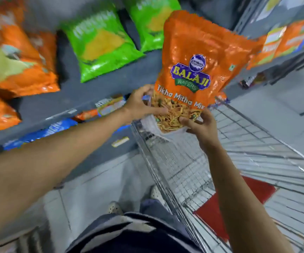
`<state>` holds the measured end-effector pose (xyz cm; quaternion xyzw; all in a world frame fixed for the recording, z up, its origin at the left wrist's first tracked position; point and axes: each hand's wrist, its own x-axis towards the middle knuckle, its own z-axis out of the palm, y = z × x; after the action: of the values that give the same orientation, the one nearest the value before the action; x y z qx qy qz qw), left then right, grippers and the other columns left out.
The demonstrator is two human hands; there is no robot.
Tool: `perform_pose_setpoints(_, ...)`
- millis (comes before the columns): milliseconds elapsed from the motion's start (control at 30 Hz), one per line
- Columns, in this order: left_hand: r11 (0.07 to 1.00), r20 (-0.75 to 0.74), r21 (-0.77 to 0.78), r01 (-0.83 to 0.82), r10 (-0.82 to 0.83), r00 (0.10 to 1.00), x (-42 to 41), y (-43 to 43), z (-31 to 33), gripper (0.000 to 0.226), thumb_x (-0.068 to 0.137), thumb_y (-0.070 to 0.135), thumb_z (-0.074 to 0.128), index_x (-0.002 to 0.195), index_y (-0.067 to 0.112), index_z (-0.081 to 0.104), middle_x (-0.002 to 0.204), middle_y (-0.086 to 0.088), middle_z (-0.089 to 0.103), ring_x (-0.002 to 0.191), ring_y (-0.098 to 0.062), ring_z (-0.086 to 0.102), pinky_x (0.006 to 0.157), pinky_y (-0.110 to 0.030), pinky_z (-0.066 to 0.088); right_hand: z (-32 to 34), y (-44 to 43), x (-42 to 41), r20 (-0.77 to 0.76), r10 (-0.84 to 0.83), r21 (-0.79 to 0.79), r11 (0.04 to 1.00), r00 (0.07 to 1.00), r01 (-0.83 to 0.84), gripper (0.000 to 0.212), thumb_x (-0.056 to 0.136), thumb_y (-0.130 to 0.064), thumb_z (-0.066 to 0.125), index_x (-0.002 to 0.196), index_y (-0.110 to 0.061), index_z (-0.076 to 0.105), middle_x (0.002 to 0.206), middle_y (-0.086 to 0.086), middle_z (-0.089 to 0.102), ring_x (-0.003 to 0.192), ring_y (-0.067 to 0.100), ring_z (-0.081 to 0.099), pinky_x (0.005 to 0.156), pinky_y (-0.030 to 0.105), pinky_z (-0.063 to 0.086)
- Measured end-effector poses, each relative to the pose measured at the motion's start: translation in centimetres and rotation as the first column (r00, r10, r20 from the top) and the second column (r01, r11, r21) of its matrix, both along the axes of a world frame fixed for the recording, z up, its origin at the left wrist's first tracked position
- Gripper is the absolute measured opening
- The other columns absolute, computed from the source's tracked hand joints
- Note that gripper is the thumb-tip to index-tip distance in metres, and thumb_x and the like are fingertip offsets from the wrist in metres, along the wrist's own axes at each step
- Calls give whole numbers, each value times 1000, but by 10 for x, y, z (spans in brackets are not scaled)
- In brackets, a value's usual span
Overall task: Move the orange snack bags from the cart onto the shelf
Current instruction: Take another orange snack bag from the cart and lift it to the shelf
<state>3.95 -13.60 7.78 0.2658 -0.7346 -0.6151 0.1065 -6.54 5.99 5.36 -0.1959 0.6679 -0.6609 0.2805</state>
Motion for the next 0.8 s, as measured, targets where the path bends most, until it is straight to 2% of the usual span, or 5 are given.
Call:
perform_pose_setpoints(100, 997, -157, -73, 23, -34, 987, 48, -24, 66, 82, 41, 42, 90, 113, 19, 57, 115, -8, 63, 111, -25, 62, 97, -38, 50, 59, -30, 31, -110, 53, -131, 989, 992, -67, 38, 66, -16, 82, 99, -29, 68, 93, -13, 76, 88, 11, 72, 62, 26, 57)
perform_pose_setpoints(200, 975, -241, -211, -72, 20, 970, 88, -52, 129, 73, 47, 18, 92, 110, 18, 56, 109, -6, 59, 97, -13, 60, 84, -28, 53, 121, -69, 61, -253, 83, -221, 965, 964, -141, 34, 67, -10, 81, 95, -26, 68, 88, -15, 76, 83, 5, 71, 63, 26, 57)
perform_pose_setpoints(367, 921, -477, -272, -280, 124, 870, 149, -81, 237, 64, 49, 18, 88, 107, 16, 60, 103, -8, 66, 94, -17, 62, 94, -44, 52, 226, -126, 100, -401, 17, -389, 902, 916, -188, 36, 64, -6, 82, 94, -16, 63, 83, -14, 74, 77, 0, 67, 63, 22, 57)
perform_pose_setpoints(567, 909, -583, -23, -416, 325, 745, 197, -84, 282, 49, 53, 5, 85, 96, 15, 64, 99, -14, 69, 92, -25, 63, 96, -60, 49, 337, -159, 136, -555, 38, -395, 867, 831, -303, 37, 49, -28, 87, 81, -31, 70, 72, -17, 75, 65, 0, 65, 59, 17, 54)
perform_pose_setpoints(800, 830, -701, -164, -533, 283, 655, 250, -105, 332, 54, 53, 6, 89, 102, 16, 67, 93, 5, 72, 84, -1, 65, 79, -19, 56, 382, -179, 176, -586, 80, -427, 815, 806, -391, 29, 53, -25, 79, 77, -35, 66, 70, -24, 72, 66, -10, 64, 48, 12, 52)
